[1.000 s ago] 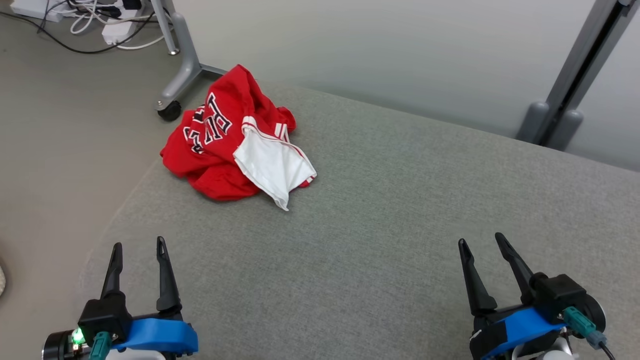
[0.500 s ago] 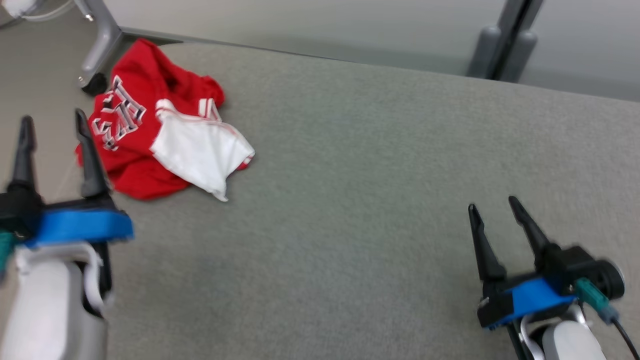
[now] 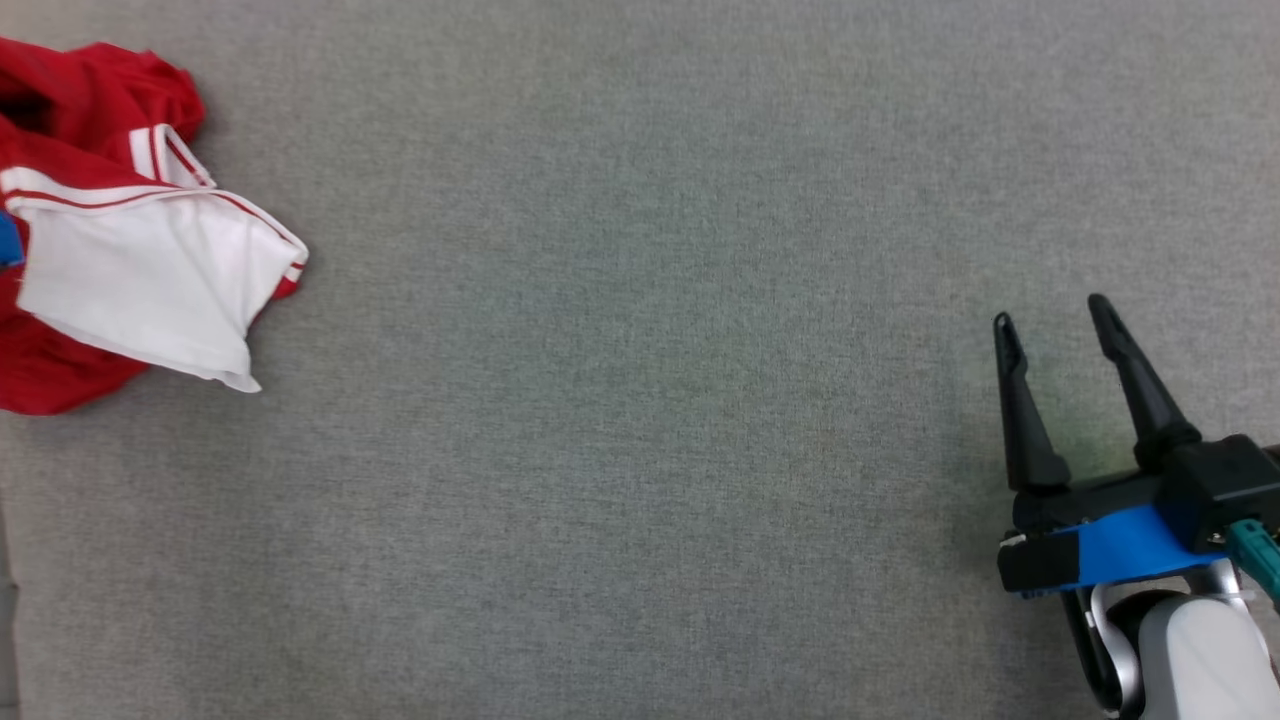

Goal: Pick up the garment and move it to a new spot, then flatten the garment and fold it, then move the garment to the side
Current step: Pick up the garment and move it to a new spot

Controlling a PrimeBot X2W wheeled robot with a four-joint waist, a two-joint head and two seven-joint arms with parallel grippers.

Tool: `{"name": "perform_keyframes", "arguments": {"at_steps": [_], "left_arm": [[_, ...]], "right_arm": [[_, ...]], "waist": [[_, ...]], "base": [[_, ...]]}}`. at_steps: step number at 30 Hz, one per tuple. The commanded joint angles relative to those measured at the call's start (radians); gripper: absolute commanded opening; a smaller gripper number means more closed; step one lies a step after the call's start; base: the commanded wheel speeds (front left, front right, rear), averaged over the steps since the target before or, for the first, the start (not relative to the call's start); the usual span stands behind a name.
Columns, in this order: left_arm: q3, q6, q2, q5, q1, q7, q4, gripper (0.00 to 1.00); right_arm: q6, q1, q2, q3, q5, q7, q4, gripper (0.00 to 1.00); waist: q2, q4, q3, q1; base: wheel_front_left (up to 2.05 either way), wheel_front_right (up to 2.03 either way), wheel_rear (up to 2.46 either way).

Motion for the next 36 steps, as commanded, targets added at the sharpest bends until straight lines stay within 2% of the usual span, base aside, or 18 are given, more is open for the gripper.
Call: {"name": "perform_keyframes", "arguments": {"at_steps": [1,14,15,16,17,22,27,36], "left_arm": [[-0.002,-0.012,0.008,-0.004,-0.032,0.006,0.043,1.00],[-0.059,-0.072,-0.022,-0.047,-0.104,0.139,0.456,1.00],[-0.062,-0.075,-0.022,-0.049,-0.105,0.132,0.476,0.80],[-0.060,-0.078,-0.020,-0.053,-0.109,0.116,0.489,0.38],[-0.062,-0.081,-0.018,-0.050,-0.112,0.101,0.502,0.00],[-0.082,-0.092,-0.006,-0.036,-0.137,0.008,0.533,0.00],[-0.096,-0.086,0.001,-0.020,-0.163,-0.066,0.506,0.00],[-0.130,-0.094,0.010,0.013,-0.226,-0.103,0.312,0.00]], "right_arm": [[0.000,-0.017,-0.004,-0.006,-0.011,0.001,-0.014,1.00],[0.000,-0.043,-0.004,0.010,-0.001,-0.005,-0.019,1.00],[0.000,-0.044,-0.004,0.014,0.000,-0.007,-0.018,1.00],[0.000,-0.044,-0.004,0.014,0.000,-0.011,-0.018,1.00],[0.000,-0.044,-0.004,0.014,0.001,-0.014,-0.015,1.00],[0.000,-0.027,-0.004,0.015,0.014,-0.021,0.010,1.00],[0.000,-0.015,-0.004,0.024,0.037,-0.037,0.042,1.00],[0.000,0.008,-0.004,0.046,0.102,-0.076,0.119,1.00]], "waist": [[0.0000,0.003,0.022,-0.0002],[0.0000,-0.011,0.053,-0.0002],[0.0000,-0.013,0.049,-0.0002],[0.0000,-0.015,0.045,-0.0002],[0.0000,-0.016,0.041,-0.0002],[0.0000,-0.017,-0.003,-0.0002],[0.0000,-0.019,-0.058,-0.0002],[0.0000,-0.063,-0.180,-0.0002]], "base": [[0.00,0.00,0.00],[0.00,0.00,0.00],[0.00,0.00,0.00],[0.00,0.00,0.00],[0.00,0.00,0.00],[0.00,0.00,0.00],[0.00,0.00,0.00],[0.00,0.00,0.00]]}}
